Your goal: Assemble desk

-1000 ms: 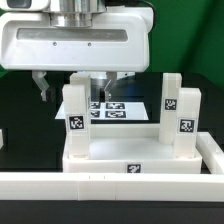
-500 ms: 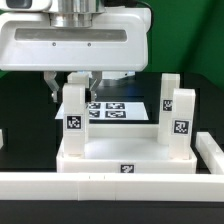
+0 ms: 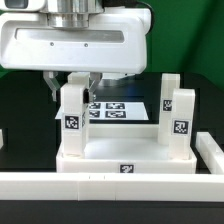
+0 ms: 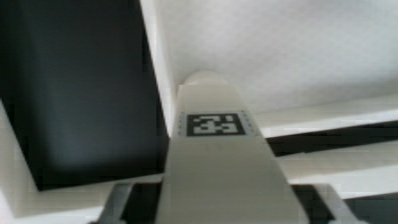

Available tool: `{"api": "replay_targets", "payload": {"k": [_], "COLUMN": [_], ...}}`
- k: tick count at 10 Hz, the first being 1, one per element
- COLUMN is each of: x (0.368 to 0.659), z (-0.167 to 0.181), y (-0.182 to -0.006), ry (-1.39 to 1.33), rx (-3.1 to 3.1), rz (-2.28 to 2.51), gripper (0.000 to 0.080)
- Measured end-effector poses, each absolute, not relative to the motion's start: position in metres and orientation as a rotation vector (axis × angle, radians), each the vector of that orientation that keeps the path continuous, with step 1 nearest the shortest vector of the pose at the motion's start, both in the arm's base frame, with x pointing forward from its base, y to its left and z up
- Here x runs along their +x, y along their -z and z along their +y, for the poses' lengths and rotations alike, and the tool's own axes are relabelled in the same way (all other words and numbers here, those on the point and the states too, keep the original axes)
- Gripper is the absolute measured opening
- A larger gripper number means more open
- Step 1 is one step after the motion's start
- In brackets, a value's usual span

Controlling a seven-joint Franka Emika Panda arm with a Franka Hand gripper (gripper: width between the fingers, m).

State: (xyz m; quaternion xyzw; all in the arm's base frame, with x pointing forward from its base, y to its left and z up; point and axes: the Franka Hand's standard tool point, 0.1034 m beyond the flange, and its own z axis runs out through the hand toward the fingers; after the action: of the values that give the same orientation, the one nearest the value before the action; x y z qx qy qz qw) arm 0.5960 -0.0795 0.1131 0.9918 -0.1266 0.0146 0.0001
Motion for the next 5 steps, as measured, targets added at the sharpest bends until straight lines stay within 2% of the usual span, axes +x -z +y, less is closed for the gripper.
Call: {"api": "replay_targets", "payload": {"k": [5], "x": [0.5957], "z": [-0.0778], "y": [-0.1116], "ry": [-0.063], "rx": [2.922], "rz": [-1.181], "gripper": [0.0290]}}
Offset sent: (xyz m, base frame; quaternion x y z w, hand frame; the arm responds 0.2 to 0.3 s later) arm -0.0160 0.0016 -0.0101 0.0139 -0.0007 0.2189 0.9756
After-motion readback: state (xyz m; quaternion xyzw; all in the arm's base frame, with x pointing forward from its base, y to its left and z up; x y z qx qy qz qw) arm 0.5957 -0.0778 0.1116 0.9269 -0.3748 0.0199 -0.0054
